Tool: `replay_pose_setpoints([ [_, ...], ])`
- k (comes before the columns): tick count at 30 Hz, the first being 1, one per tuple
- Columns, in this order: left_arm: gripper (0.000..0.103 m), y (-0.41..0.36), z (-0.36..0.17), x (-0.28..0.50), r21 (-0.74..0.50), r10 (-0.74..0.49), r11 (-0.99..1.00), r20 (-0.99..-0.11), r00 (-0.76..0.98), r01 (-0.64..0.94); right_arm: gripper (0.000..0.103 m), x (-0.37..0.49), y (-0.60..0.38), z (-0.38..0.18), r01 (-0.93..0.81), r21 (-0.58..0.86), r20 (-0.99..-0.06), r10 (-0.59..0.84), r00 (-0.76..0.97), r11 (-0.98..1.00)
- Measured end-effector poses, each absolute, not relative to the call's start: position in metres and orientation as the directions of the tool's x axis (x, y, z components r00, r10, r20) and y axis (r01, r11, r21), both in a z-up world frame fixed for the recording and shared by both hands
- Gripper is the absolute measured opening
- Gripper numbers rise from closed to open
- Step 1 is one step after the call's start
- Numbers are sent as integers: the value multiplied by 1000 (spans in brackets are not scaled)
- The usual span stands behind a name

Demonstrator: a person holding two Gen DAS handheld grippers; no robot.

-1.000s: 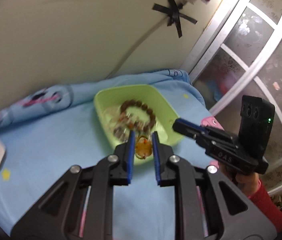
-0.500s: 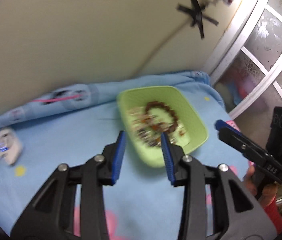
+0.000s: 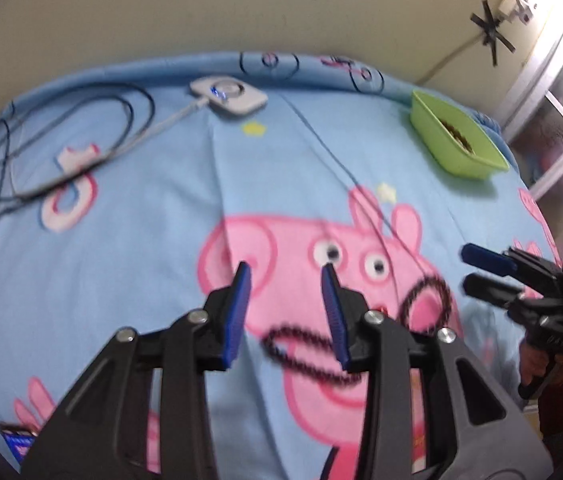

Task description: Organize jewelry

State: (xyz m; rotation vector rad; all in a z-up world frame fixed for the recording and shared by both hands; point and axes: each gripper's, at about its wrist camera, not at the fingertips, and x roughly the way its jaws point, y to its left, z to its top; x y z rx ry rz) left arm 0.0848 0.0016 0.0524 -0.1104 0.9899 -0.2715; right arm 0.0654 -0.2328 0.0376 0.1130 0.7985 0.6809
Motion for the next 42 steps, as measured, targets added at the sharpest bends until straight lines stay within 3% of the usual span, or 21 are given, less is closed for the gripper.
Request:
replay_pose_setpoints([
  [4, 34, -4, 48, 82, -230, -310, 949, -801, 512, 215, 8, 53, -189, 32, -597, 243, -679, 574, 458, 765],
  [11, 34, -6, 49, 76, -254, -350, 935, -780, 519, 248, 8, 57, -145, 13, -636, 136, -746, 501, 438, 759],
  [14, 34, -9, 48, 75, -247, -351, 933, -780, 518, 260, 0, 65, -146, 3, -630, 127, -751, 490, 443, 766],
  [22, 34, -47, 34, 75, -159, -327, 923, -806, 494, 351, 0, 72, -184, 3, -548, 175, -737, 478, 478, 818],
  [26, 34, -56, 16, 80, -76, -245, 939, -833, 495, 336, 0, 73, -193, 3, -533, 208, -730, 493, 473, 820],
  [28, 34, -53, 11, 80, -84, -247, 941, -832, 497, 327, 0, 73, -192, 3, -536, 200, -731, 489, 476, 820],
  [29, 30, -52, 11, 79, -80, -246, 942, -827, 506, 326, 0, 72, -193, 4, -539, 202, -728, 494, 476, 818],
  [30, 15, -52, 11, 79, -72, -238, 944, -826, 511, 323, 0, 72, -195, 5, -540, 217, -719, 507, 475, 813],
  [37, 15, -52, 29, 88, -150, -303, 934, -811, 500, 323, 0, 84, -222, 18, -501, 371, -654, 603, 458, 782],
  [42, 15, -79, 59, 110, -205, -381, 905, -780, 496, 373, 0, 97, -273, 41, -421, 380, -602, 566, 563, 824],
])
